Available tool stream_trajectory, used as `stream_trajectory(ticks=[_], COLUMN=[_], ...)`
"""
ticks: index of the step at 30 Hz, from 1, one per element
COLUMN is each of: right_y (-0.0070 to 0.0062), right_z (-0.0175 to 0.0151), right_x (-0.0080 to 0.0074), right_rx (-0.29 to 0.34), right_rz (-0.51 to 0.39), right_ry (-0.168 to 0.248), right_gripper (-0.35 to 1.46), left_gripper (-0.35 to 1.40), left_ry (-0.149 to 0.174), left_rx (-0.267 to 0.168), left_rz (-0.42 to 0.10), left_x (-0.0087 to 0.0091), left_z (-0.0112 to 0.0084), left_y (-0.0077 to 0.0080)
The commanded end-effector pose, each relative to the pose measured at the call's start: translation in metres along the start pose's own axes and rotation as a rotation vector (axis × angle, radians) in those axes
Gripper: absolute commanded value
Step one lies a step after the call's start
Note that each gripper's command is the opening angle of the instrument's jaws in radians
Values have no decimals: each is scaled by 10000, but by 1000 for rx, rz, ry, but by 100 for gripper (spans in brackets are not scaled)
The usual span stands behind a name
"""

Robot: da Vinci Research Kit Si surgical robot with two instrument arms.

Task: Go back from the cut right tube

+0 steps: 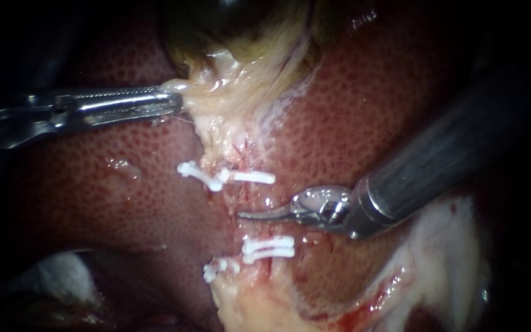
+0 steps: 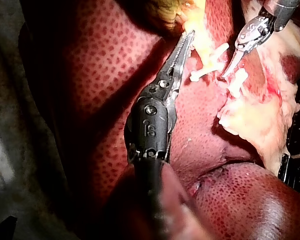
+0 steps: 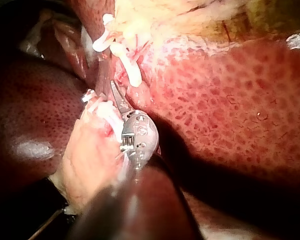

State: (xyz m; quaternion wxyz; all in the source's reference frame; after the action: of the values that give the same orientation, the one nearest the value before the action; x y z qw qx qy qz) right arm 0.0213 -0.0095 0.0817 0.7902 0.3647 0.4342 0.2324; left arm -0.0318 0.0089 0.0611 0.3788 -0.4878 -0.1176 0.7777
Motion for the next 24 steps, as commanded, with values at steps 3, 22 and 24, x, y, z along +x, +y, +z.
stream_trajectory(ticks=[3, 22, 24], right_y=[0, -4, -4], right_z=[0, 4, 4], right_x=[0, 0, 0], right_rx=[2, 0, 1], right_rz=[-1, -15, -15], right_ry=[-1, 38, 40], right_gripper=[-35, 121, 126], left_gripper=[-35, -35, -35], left_ry=[0, 0, 0], left_rx=[0, 0, 0], left_rz=[0, 12, 12], left_x=[0, 0, -1], left_z=[0, 0, 0], left_y=[0, 0, 0])
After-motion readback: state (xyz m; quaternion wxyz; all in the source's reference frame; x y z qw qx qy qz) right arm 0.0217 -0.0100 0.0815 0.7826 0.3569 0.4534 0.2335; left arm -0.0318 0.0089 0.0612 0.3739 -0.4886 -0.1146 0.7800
